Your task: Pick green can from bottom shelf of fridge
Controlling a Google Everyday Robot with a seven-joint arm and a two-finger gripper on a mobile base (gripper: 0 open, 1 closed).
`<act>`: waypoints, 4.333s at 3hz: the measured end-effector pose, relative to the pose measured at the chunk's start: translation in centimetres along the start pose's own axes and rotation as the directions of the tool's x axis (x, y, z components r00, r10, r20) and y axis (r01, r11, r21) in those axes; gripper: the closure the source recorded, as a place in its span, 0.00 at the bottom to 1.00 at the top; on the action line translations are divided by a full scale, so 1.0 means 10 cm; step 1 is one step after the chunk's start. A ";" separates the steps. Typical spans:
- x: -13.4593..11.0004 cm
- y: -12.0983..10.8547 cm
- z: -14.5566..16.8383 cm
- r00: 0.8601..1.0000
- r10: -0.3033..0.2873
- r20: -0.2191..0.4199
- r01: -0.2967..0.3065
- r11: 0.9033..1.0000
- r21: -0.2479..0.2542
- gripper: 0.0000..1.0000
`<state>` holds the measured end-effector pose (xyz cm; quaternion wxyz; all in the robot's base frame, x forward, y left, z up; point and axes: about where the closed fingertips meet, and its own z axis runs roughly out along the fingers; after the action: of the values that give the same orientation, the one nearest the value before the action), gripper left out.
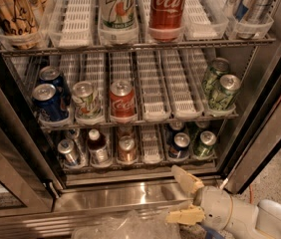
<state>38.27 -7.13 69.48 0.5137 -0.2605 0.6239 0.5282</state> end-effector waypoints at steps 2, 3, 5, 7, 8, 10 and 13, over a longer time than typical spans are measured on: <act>0.12 -0.25 -0.08 1.000 0.007 -0.008 -0.006 0.987 0.163 0.00; 0.12 -0.25 -0.08 1.000 0.007 -0.008 -0.006 0.987 0.162 0.00; 0.24 -0.57 0.07 0.999 0.008 -0.036 0.005 0.942 0.335 0.00; 0.35 -0.71 0.04 0.996 0.019 -0.087 0.016 0.922 0.387 0.00; 0.34 -0.77 0.04 0.997 0.026 -0.077 0.009 0.909 0.417 0.00; 0.18 -1.05 -0.28 0.999 0.005 0.038 -0.027 0.802 0.597 0.00; -0.04 -1.03 -0.66 0.983 -0.180 -0.047 0.158 0.678 0.718 0.00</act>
Offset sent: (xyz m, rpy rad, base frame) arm 0.0227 -0.0334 -0.0409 -0.1051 0.0721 -0.2948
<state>44.93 -16.50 65.26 0.6295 -0.0882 0.7466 0.1963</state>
